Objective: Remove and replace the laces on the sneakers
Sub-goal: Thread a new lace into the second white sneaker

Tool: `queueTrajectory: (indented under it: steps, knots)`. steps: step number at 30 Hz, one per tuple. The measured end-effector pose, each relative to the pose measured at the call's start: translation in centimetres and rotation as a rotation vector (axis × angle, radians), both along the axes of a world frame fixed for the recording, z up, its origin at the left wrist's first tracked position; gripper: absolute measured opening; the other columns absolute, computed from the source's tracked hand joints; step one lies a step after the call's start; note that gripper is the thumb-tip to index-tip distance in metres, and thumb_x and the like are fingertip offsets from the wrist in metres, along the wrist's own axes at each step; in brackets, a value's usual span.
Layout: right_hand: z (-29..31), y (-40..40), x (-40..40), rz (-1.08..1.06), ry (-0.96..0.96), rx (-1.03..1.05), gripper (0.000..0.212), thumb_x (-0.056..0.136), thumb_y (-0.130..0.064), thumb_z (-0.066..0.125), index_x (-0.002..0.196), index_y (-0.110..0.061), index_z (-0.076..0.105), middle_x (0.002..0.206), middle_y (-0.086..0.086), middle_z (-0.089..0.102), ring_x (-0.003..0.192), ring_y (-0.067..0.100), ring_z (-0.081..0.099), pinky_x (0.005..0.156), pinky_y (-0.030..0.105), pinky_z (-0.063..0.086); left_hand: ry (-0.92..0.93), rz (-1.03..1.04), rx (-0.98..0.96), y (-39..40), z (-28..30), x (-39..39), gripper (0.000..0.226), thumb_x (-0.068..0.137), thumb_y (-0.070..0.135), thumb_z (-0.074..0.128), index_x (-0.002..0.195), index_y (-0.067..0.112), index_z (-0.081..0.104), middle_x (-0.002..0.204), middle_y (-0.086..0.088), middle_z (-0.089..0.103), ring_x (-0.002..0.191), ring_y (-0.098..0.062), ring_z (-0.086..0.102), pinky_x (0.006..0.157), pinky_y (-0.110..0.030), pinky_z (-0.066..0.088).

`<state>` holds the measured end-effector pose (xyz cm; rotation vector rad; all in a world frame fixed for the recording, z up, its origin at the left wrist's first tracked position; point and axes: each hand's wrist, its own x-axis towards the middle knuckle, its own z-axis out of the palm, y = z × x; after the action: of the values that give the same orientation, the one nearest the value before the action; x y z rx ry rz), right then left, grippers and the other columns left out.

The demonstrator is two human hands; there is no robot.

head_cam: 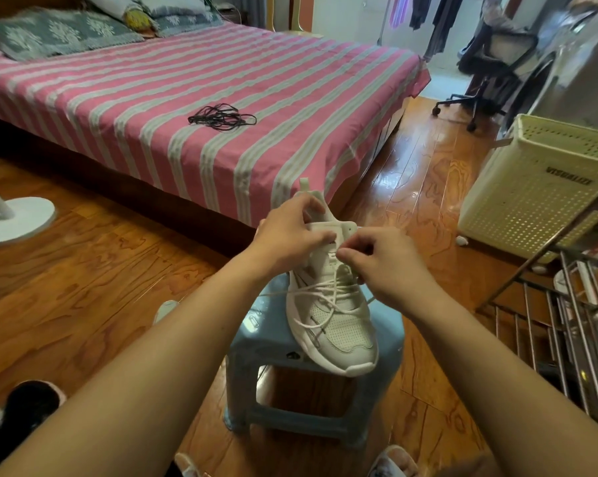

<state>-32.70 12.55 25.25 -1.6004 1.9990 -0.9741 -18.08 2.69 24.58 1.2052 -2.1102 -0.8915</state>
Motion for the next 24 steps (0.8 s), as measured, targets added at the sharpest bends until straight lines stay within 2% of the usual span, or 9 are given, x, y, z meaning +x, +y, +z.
queueTrajectory:
  steps: [3, 7, 11, 13, 15, 17, 19, 22, 24]
  knots:
    - [0.0, 0.2, -0.2, -0.03, -0.06, 0.05, 0.014, 0.092, -0.01, 0.07, 0.087, -0.022, 0.077, 0.071, -0.01, 0.069, 0.067, 0.008, 0.066, 0.076, 0.034, 0.057, 0.187, -0.005, 0.115, 0.0, -0.2, 0.8, 0.021, 0.088, 0.025, 0.078, 0.1, 0.025, 0.061, 0.09, 0.007, 0.066, 0.08, -0.009, 0.062, 0.079, -0.035, 0.053]
    - [0.5, 0.7, -0.9, -0.053, -0.184, 0.067, 0.016, 0.092, -0.001, 0.068, 0.103, -0.009, 0.075, 0.077, 0.004, 0.073, 0.064, 0.015, 0.068, 0.069, 0.029, 0.061, 0.207, -0.019, 0.113, 0.5, -0.3, 3.3, 0.035, 0.092, 0.001, 0.06, 0.109, 0.031, 0.065, 0.119, 0.007, 0.066, 0.112, -0.002, 0.06, 0.098, -0.027, 0.048]
    - [1.6, 1.3, -0.4, -0.074, -0.518, -0.011, 0.005, 0.093, -0.002, 0.067, 0.097, 0.001, 0.068, 0.073, 0.014, 0.072, 0.062, 0.02, 0.068, 0.06, 0.028, 0.06, 0.27, 0.074, 0.146, 3.0, 1.0, 4.6, 0.035, 0.088, -0.008, 0.053, 0.102, 0.019, 0.071, 0.098, 0.003, 0.072, 0.079, -0.002, 0.062, 0.073, -0.022, 0.048]
    - [2.0, 1.7, 1.0, -0.03, -0.691, 0.015, 0.008, 0.096, -0.006, 0.063, 0.096, 0.002, 0.064, 0.075, 0.016, 0.072, 0.065, 0.025, 0.07, 0.062, 0.032, 0.059, 0.42, 0.0, 0.399, 4.7, 1.9, 4.4, 0.032, 0.09, -0.009, 0.052, 0.102, 0.014, 0.071, 0.094, -0.003, 0.075, 0.083, -0.012, 0.068, 0.076, -0.029, 0.051]
    - [2.1, 2.2, 2.6, 0.115, -0.719, 0.143, 0.007, 0.098, -0.008, 0.061, 0.096, -0.001, 0.062, 0.081, 0.017, 0.075, 0.071, 0.028, 0.073, 0.069, 0.037, 0.059, 0.348, 0.049, 0.371, 5.0, 1.2, 4.8, 0.032, 0.088, -0.01, 0.051, 0.099, 0.014, 0.069, 0.093, 0.0, 0.075, 0.087, -0.014, 0.068, 0.082, -0.035, 0.054]
    - [2.3, 3.1, 3.8, 0.388, -0.63, 0.395, 0.01, 0.099, -0.013, 0.06, 0.099, -0.003, 0.062, 0.09, 0.014, 0.076, 0.083, 0.027, 0.075, 0.079, 0.038, 0.059, -0.041, 0.082, 0.127, 4.1, -0.1, 6.0, 0.028, 0.089, -0.001, 0.056, 0.104, 0.02, 0.066, 0.102, 0.006, 0.071, 0.097, -0.013, 0.064, 0.09, -0.036, 0.054]
    - [2.1, 3.8, 4.6, 0.624, -0.418, 0.568, 0.016, 0.101, -0.024, 0.058, 0.103, -0.01, 0.065, 0.097, 0.004, 0.076, 0.091, 0.016, 0.073, 0.084, 0.029, 0.058, -0.456, -0.108, 0.114, 3.5, -1.5, 7.6, 0.03, 0.092, 0.021, 0.067, 0.12, 0.03, 0.063, 0.123, 0.009, 0.062, 0.114, -0.013, 0.056, 0.1, -0.037, 0.048]
    - [0.3, 3.3, 5.4, 0.486, 0.114, 0.172, 0.017, 0.099, -0.038, 0.058, 0.102, -0.026, 0.07, 0.095, -0.013, 0.067, 0.092, 0.003, 0.058, 0.082, 0.027, 0.05, -0.792, -0.244, -0.012, 2.8, -2.9, 9.0, 0.022, 0.098, 0.043, 0.061, 0.118, 0.035, 0.068, 0.126, 0.011, 0.056, 0.116, -0.014, 0.047, 0.098, -0.04, 0.043]
    - [-0.7, 2.4, 5.8, 0.362, 0.407, -0.098, 0.026, 0.097, -0.033, 0.062, 0.122, -0.026, 0.066, 0.112, -0.01, 0.059, 0.107, 0.01, 0.048, 0.095, 0.033, 0.045, -0.701, -0.138, -0.139, 3.0, -2.1, 9.5, 0.02, 0.099, 0.047, 0.06, 0.112, 0.037, 0.072, 0.111, 0.011, 0.054, 0.109, -0.016, 0.047, 0.093, -0.041, 0.044]
